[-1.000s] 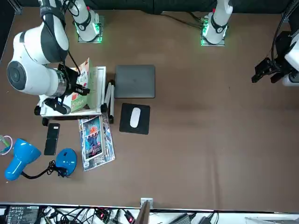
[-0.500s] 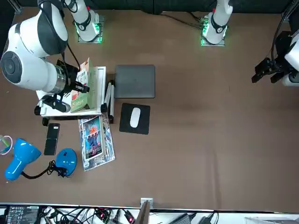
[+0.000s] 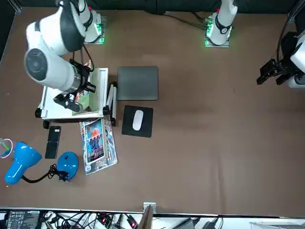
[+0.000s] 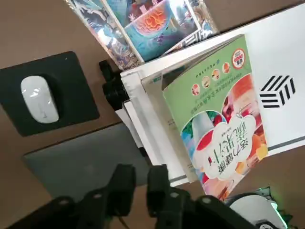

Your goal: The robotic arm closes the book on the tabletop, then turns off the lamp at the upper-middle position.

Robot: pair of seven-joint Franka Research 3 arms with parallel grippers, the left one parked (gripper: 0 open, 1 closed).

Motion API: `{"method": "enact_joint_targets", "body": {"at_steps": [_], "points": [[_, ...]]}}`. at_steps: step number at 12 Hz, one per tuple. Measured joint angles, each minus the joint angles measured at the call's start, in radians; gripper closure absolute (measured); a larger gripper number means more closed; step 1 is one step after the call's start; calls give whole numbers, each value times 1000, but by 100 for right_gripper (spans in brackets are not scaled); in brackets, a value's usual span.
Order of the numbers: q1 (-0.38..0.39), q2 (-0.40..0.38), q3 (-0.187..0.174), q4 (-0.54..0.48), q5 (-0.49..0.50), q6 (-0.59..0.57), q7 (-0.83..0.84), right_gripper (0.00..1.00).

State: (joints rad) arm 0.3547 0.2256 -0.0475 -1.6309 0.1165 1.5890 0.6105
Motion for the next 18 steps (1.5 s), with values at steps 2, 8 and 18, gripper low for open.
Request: {"method": "enact_joint_targets", "body": {"at_steps": [2,8,18], "points": [[43,21,0,9,-46,11,56,89],[142,150,1,72,-179,18,159,99],[159,295,-14,253,-299,33,164,99]]}}
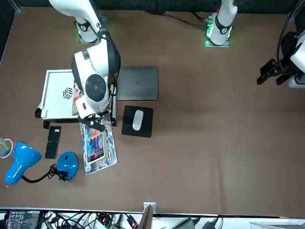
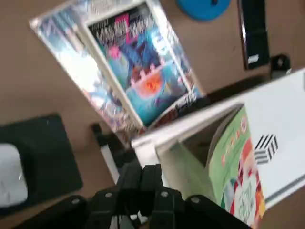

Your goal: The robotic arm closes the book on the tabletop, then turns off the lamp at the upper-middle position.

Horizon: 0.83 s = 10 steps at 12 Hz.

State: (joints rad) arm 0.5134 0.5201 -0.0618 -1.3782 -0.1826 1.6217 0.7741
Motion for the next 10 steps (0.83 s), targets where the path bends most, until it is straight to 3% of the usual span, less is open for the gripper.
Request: {"method": "enact_joint_targets", "body": {"at_steps": [6,10], "points": [[-47,116,-17,100,-132,146,-8,99],[-121,129,-19,108,-138,223,-81,99]]}}
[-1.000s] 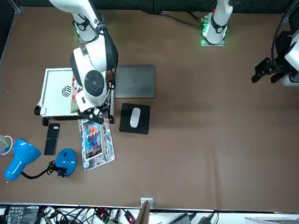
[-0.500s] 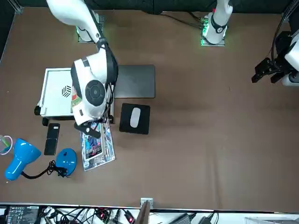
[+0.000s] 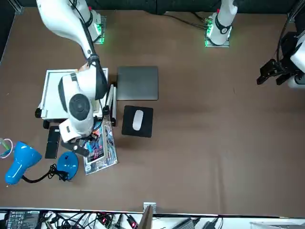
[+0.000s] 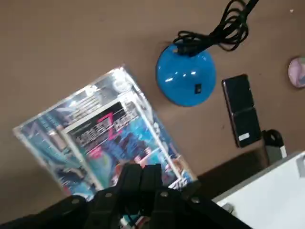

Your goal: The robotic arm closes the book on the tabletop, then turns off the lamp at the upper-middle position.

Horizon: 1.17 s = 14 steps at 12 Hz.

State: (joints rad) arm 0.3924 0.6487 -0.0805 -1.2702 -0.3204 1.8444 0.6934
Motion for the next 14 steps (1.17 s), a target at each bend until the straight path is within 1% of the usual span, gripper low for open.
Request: {"method": "enact_joint_targets", "body": {"at_steps": [2,5,7,11,14], "points": [[-27,15,0,0,-27,27,-20,99],[-39,57,0,-1,-107,67,-23,99],[-49,79,0,-3,-135,117,-23,99],[-95,90,-1,-10,-137,197,-52,99],[-109,96,0,-34,-137,248,-73,99]]}}
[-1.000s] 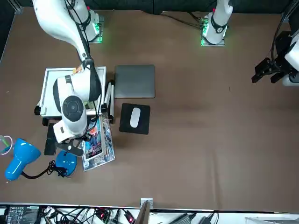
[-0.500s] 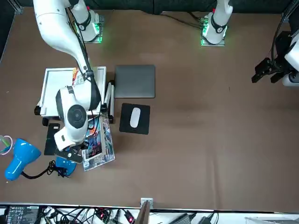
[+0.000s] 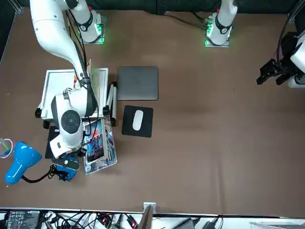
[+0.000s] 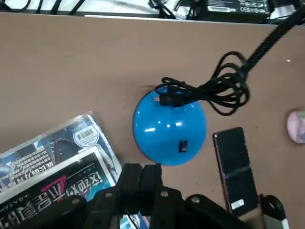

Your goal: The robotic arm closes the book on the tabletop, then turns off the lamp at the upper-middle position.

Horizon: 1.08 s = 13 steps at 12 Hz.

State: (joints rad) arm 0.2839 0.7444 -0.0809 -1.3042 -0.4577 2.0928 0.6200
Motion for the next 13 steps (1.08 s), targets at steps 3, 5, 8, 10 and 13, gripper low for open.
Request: {"method": "enact_joint_targets", "body": {"at_steps": [3,5,8,10,13], "points": [[-4,17,0,-42,-16,68,-14,99],[-15,24,0,-58,-39,83,-16,99],[-47,25,0,-99,-62,143,-39,99],[-78,25,0,-149,-62,218,-89,99],[-107,26,0,-213,-63,300,-127,99]]}}
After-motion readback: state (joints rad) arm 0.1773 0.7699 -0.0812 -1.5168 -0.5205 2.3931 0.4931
